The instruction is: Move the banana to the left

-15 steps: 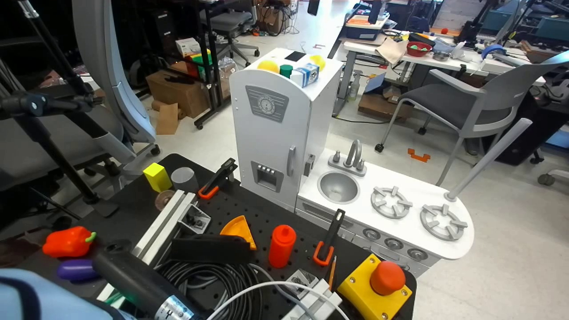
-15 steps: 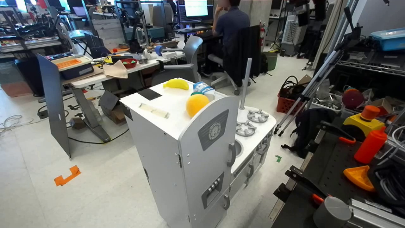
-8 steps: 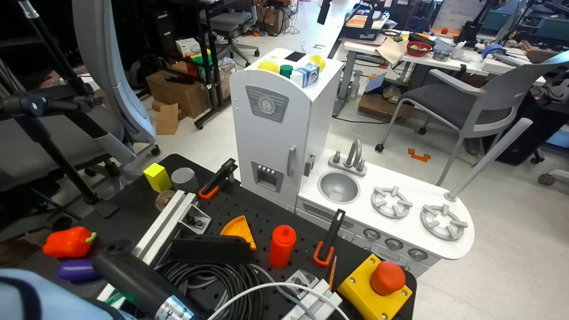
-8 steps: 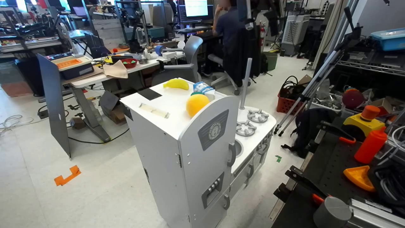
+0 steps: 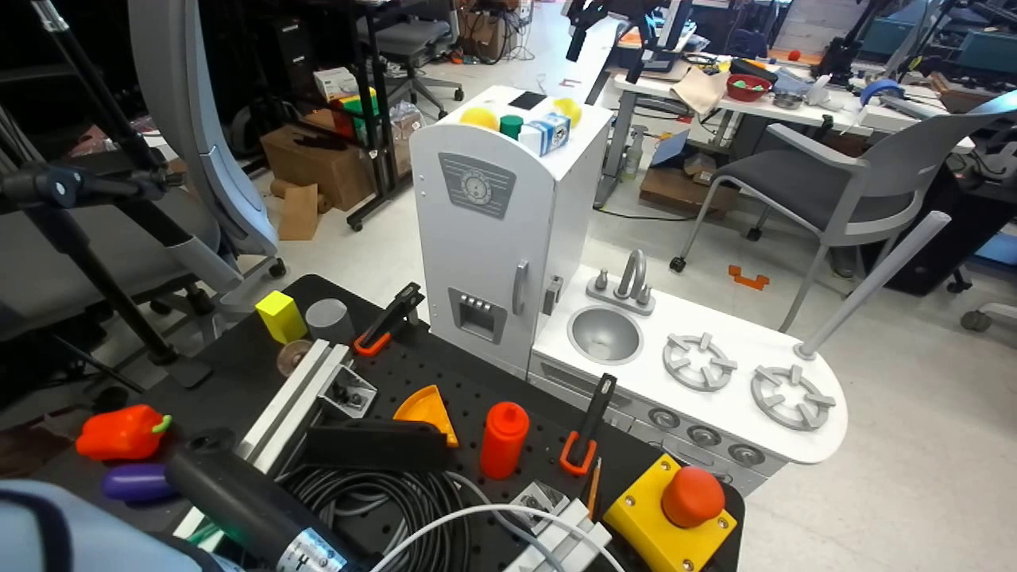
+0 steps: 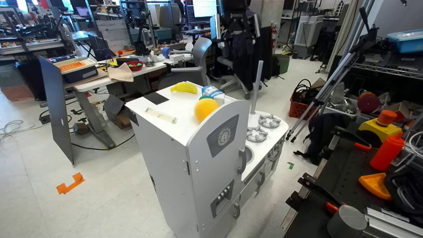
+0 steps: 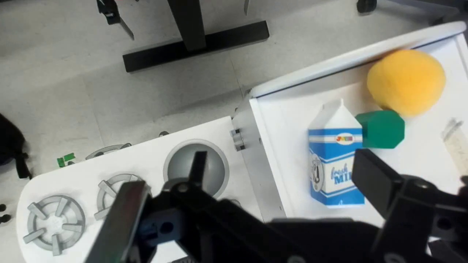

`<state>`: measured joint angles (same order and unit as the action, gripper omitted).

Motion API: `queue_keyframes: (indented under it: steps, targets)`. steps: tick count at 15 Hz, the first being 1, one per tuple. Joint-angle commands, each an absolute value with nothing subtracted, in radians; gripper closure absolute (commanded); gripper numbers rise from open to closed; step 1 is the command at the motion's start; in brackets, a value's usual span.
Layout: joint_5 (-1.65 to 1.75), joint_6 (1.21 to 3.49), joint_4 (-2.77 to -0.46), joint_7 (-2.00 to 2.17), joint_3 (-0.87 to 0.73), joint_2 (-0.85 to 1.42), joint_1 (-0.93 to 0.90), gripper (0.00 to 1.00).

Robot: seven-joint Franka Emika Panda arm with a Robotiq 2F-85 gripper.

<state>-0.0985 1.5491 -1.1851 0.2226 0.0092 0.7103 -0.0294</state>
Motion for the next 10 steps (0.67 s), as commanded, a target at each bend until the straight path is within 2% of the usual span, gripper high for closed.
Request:
queue_keyframes:
  steps: [1,10]
  targets:
    - [-0.118,1.489,-0.94,0.276,0.009,0.875,-0.044,0.0]
    - [-0.106,1.363,-0.549,0.267,0.022,1.147,-0.066,0.0]
